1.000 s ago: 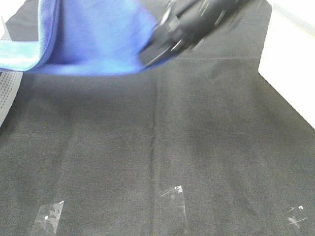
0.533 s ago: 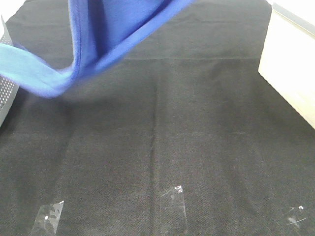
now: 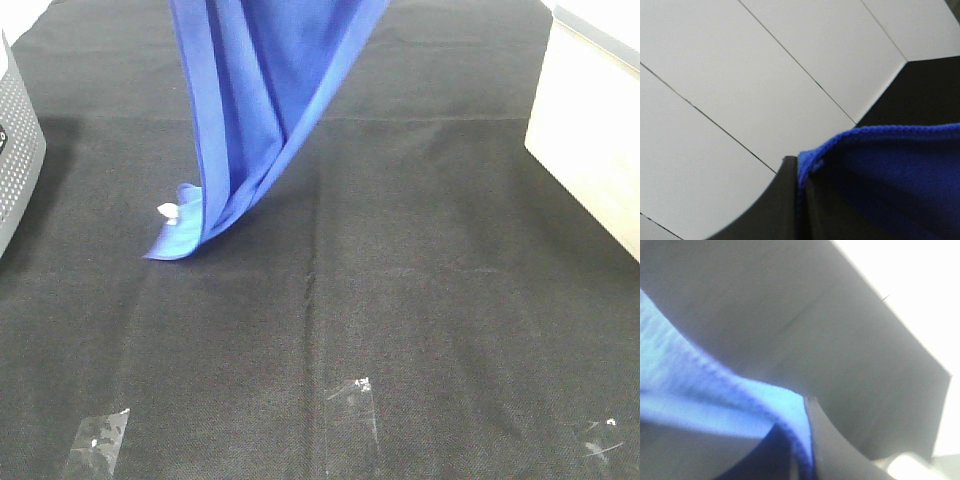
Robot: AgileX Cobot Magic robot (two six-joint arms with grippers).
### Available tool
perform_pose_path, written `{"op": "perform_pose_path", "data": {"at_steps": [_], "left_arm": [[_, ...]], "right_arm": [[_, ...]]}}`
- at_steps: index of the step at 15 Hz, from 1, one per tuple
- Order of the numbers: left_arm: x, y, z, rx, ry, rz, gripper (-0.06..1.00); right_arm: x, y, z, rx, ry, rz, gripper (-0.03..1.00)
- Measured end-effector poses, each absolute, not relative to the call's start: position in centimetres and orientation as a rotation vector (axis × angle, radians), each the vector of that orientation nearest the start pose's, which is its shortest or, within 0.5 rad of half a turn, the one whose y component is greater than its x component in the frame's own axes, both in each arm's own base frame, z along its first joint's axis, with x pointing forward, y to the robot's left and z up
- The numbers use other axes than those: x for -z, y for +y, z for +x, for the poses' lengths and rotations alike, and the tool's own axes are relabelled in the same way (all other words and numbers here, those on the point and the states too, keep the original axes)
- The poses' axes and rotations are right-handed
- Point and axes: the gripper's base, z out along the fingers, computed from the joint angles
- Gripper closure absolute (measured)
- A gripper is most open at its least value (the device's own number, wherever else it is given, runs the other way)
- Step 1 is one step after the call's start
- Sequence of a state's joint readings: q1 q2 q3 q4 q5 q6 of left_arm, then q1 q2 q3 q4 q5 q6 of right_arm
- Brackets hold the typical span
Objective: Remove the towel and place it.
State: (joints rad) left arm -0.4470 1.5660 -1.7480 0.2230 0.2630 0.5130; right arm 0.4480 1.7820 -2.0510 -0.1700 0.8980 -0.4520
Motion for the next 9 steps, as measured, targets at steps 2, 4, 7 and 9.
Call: {"op": "perform_pose_path", "data": {"at_steps": [2, 4, 7, 9], "left_arm": [[-50.1, -13.3, 34.4, -0.281, 1.254, 0.719, 0.94], [-50.1, -12.5, 36.1, -0.271, 1.143, 0.627, 0.94], [-49.0, -12.3, 38.4, -0.282, 1.024, 0.576, 0.94], [-48.0, -11.1, 40.3, -0.308, 0.969, 0.530, 0.94]], "right_arm": [[-46.7, 16.6, 37.4, 0.199, 1.736, -0.852, 0.97], [-49.5, 17.3, 37.7, 0.126, 1.460, -0.701, 0.97], [-50.2, 18.0, 38.5, 0.080, 1.306, -0.633, 0.97], [-48.5, 18.2, 40.3, 0.087, 1.313, -0.631, 0.97]]}}
